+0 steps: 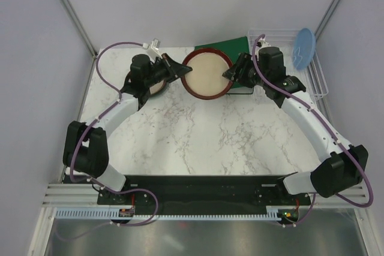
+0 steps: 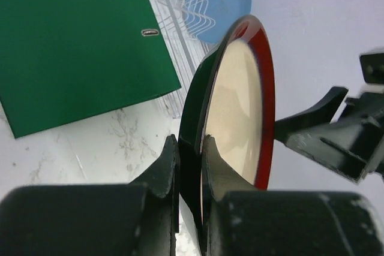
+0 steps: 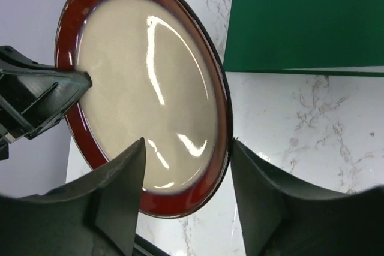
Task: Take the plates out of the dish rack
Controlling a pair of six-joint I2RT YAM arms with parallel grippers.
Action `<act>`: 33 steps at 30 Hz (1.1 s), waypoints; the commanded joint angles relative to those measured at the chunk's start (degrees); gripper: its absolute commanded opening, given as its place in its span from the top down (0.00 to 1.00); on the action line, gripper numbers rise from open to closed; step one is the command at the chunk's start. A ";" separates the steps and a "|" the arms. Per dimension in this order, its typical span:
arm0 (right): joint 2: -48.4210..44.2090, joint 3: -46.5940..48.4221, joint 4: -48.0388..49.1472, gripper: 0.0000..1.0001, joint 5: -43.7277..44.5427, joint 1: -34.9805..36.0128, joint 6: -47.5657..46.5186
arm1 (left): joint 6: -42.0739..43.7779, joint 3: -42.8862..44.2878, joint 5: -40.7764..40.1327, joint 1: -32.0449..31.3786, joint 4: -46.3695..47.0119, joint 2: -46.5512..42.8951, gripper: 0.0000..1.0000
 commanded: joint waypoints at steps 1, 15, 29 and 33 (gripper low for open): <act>-3.06 1.95 9.42 0.30 -1.08 1.28 -1.28 | 8.07 -0.66 -4.36 -0.60 -7.37 -3.55 0.98; -4.64 3.18 3.44 0.24 7.01 1.11 -7.35 | 13.87 -12.61 -7.97 11.79 -18.03 -15.42 0.98; -3.59 2.22 1.24 0.23 8.59 -0.39 -10.07 | 15.64 -5.34 -4.98 25.59 -18.39 -7.71 0.98; -4.12 1.08 1.16 0.23 9.03 -0.56 -10.42 | 16.16 0.56 -5.07 26.39 -18.91 -1.12 0.98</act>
